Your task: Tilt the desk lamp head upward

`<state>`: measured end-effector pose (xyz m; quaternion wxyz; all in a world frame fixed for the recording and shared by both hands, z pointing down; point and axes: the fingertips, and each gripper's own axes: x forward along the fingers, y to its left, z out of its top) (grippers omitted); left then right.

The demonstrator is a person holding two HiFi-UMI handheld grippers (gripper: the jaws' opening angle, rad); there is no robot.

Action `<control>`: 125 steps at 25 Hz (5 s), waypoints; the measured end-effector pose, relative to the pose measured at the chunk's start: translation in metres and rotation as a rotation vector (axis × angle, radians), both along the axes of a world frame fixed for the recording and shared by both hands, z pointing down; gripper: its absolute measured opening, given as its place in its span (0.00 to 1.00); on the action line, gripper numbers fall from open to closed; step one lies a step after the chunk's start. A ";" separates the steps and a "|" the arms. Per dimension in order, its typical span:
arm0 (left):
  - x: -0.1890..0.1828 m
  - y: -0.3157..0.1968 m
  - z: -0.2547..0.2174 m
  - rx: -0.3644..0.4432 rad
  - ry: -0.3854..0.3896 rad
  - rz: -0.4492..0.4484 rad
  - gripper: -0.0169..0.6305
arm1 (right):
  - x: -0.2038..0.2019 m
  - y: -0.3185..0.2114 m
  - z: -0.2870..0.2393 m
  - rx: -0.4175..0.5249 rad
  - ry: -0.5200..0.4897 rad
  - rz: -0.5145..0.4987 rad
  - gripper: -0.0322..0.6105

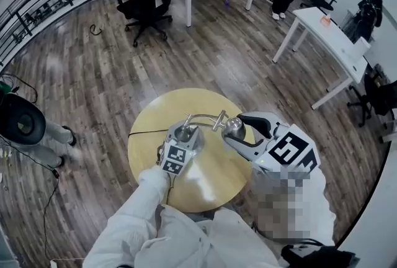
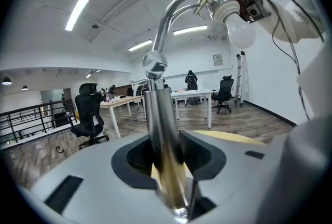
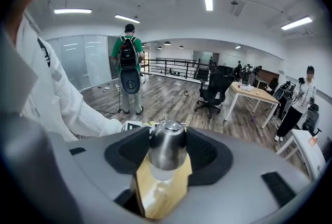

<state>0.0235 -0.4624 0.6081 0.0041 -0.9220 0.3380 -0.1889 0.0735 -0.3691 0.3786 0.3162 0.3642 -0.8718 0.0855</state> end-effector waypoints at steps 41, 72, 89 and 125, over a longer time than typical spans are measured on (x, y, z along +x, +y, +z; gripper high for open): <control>-0.014 0.019 -0.014 -0.083 0.159 -0.083 0.24 | -0.013 -0.022 -0.074 0.154 -0.065 -0.077 0.41; -0.071 0.170 -0.077 -0.162 0.325 -0.417 0.03 | 0.033 0.050 0.162 -0.016 -0.339 0.526 0.07; -0.105 0.322 -0.092 -0.186 0.352 -0.366 0.03 | -0.026 0.212 0.159 0.016 -0.305 0.561 0.07; -0.091 0.340 -0.110 -0.194 0.347 -0.405 0.03 | -0.017 0.225 0.125 0.101 -0.306 0.531 0.07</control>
